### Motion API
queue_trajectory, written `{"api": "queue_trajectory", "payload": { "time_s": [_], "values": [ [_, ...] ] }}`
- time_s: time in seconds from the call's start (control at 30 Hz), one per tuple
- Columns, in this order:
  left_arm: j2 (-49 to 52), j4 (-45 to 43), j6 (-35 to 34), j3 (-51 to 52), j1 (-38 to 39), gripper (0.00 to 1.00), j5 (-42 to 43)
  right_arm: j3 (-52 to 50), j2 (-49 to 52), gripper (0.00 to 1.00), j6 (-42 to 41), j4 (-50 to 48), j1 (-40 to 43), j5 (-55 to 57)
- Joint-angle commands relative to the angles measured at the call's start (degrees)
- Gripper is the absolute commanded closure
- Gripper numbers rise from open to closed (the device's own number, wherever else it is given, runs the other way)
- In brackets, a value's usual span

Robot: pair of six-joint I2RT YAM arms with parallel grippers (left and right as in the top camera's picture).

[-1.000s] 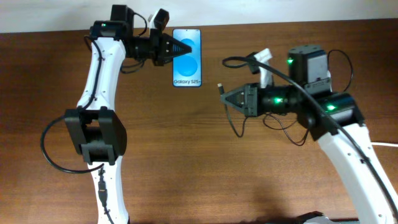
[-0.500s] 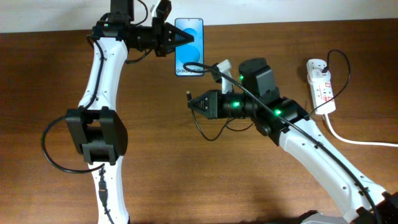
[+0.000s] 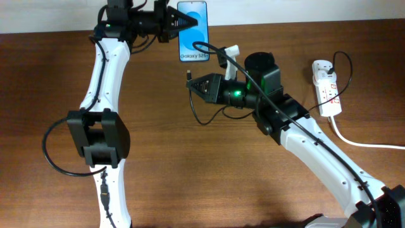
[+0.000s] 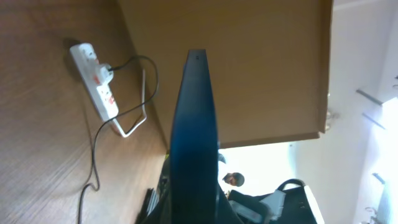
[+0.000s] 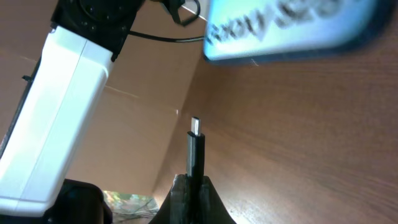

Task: Plug charger to phone and switch on socket
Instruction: 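Lift the plug upward beneath the phone held upright by the left gripper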

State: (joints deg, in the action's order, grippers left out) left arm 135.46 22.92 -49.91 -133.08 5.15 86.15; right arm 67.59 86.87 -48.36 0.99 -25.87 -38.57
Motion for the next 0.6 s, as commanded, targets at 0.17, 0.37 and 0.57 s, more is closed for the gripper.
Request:
{"api": "queue_trajectory", "payload": {
  "time_s": [0.17, 0.37, 0.57],
  "values": [
    [-0.5, -4.0, -12.4, -0.9, 0.1, 1.0, 1.1, 0.1, 0.2, 0.96, -1.3, -0.5, 5.0, -3.3],
    [-0.5, -4.0, -10.9, -0.9, 1.7, 1.0, -0.2, 0.1, 0.2, 0.96, -1.7, -1.5, 5.3, -4.1],
    [-0.5, -6.7, -10.9, -0.9, 3.1, 1.0, -0.5, 0.1, 0.2, 0.96, -1.7, -1.5, 5.3, -4.5]
  ]
}}
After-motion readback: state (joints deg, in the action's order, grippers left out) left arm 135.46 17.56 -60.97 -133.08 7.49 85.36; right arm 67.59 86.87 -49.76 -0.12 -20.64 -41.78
